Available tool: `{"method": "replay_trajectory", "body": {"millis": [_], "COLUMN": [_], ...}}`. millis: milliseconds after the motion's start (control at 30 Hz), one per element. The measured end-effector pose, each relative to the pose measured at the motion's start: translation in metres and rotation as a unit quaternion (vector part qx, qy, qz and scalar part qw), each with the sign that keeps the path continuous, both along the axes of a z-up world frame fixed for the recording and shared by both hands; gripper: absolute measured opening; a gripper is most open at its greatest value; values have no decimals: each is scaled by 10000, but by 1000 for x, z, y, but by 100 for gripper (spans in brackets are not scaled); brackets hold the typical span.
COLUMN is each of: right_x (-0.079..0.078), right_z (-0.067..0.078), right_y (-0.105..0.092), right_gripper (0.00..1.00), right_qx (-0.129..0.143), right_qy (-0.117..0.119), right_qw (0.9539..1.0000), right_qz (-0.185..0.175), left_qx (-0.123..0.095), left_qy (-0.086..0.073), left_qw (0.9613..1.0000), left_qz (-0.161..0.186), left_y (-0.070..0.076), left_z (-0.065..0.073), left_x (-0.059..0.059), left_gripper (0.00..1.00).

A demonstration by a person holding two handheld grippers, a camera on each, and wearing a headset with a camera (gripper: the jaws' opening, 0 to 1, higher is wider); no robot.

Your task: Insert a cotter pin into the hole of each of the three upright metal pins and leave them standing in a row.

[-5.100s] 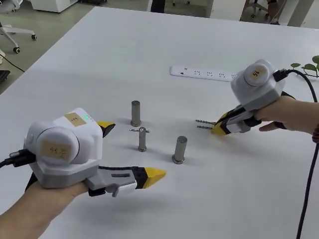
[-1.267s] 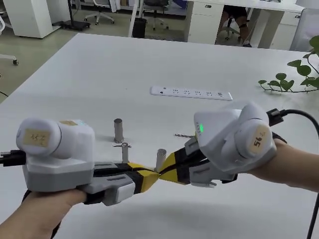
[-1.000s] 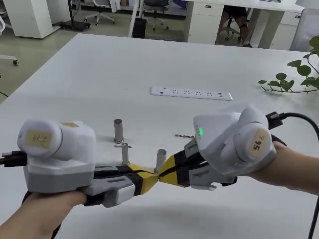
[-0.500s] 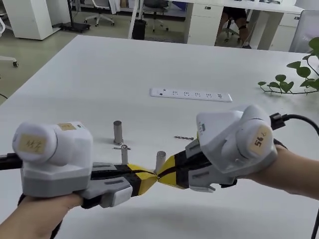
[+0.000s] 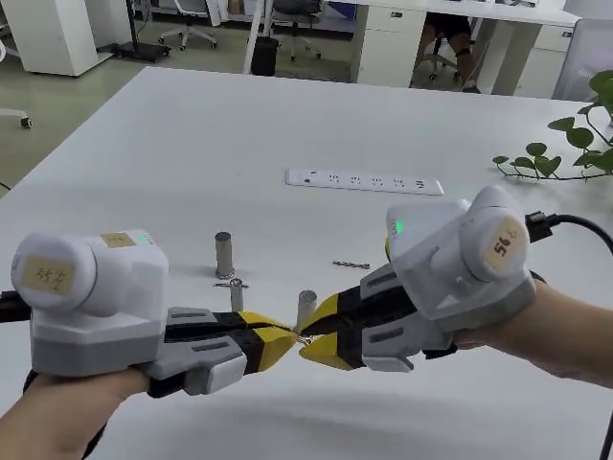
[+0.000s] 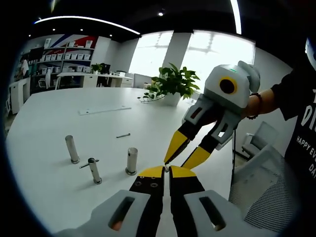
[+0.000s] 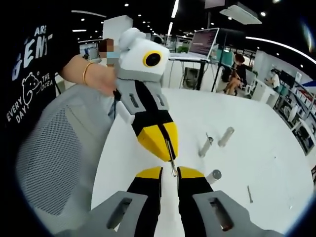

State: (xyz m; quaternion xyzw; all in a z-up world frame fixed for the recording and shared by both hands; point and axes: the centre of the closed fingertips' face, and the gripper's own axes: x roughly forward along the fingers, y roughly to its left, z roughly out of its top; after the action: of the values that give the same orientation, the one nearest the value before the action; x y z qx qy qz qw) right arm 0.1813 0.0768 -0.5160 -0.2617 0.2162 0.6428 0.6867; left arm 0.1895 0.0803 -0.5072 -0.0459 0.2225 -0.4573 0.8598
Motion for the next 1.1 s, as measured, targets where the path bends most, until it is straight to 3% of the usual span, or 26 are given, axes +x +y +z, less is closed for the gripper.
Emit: {"method": "replay_trajectory", "body": {"millis": [133, 167, 300, 467, 533, 600, 700, 1100], "right_x": [0, -1, -1, 3, 0, -8, -11, -21], "right_z": [2, 1, 4, 6, 6, 7, 6, 6], "right_y": [-1, -1, -1, -6, -7, -7, -8, -5], "right_gripper": [9, 9, 10, 10, 10, 10, 7, 5], "right_qx": [187, 216, 468, 623, 656, 708, 771, 851], "right_qy": [403, 608, 1037, 1375, 1470, 1727, 1851, 1980], "right_qw": [9988, 9975, 9923, 9865, 9851, 9810, 9782, 9760], "right_qz": [-196, -288, -480, -628, -598, -519, -531, -298], "left_qx": [88, 133, 131, 171, 181, 166, 106, -98], "left_qy": [-181, -370, -633, -767, -812, -855, -875, -984], "left_qw": [9997, 9991, 9974, 9955, 9947, 9940, 9931, 9894], "left_qz": [-126, -184, -324, -524, -606, -660, -775, -1068], "left_y": [2, 2, 1, -3, -4, -5, -7, -13], "left_z": [1, 3, 8, 10, 10, 11, 13, 21], "left_x": [0, 1, -2, -4, -6, -8, -11, -19], "left_gripper": [0, 0, 0, 0, 0, 0, 0, 0]}}
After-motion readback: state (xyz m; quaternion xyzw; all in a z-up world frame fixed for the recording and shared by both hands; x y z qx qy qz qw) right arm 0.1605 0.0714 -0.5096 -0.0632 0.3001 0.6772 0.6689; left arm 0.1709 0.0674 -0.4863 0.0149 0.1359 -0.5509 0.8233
